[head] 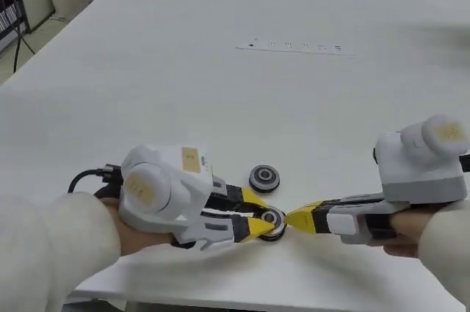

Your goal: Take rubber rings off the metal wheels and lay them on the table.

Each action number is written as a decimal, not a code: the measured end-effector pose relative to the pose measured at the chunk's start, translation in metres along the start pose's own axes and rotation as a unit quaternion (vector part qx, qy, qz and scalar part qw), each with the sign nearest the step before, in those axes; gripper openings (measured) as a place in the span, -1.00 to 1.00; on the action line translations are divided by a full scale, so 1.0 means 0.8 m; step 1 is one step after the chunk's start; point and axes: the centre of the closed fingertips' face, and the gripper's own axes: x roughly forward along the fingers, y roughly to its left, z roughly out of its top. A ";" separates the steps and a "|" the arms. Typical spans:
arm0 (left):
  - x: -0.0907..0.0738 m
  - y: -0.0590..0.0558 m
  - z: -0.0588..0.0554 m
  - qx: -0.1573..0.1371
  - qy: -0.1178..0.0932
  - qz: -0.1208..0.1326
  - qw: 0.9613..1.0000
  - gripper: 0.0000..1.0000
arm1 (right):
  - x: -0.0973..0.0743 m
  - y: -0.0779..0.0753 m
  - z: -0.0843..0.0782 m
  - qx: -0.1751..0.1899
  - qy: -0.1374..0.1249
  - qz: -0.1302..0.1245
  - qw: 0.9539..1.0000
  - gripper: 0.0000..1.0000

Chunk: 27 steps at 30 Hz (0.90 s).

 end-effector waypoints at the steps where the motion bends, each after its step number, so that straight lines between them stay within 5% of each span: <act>1: 0.000 0.000 0.000 -0.001 0.000 0.000 1.000 -0.73 | 0.000 0.000 0.000 0.008 0.000 0.001 1.000 -1.00; 10: 0.000 -0.001 0.000 -0.003 0.001 -0.004 1.000 -0.73 | -0.002 -0.003 0.004 0.025 -0.001 0.009 1.000 -1.00; 24: 0.000 -0.001 0.000 -0.001 0.000 -0.004 1.000 -0.73 | 0.002 0.011 0.005 0.001 0.003 0.010 1.000 -1.00; 27: 0.001 -0.001 0.000 -0.001 0.000 -0.005 1.000 -0.73 | 0.003 0.025 0.013 0.001 -0.012 0.037 0.999 -1.00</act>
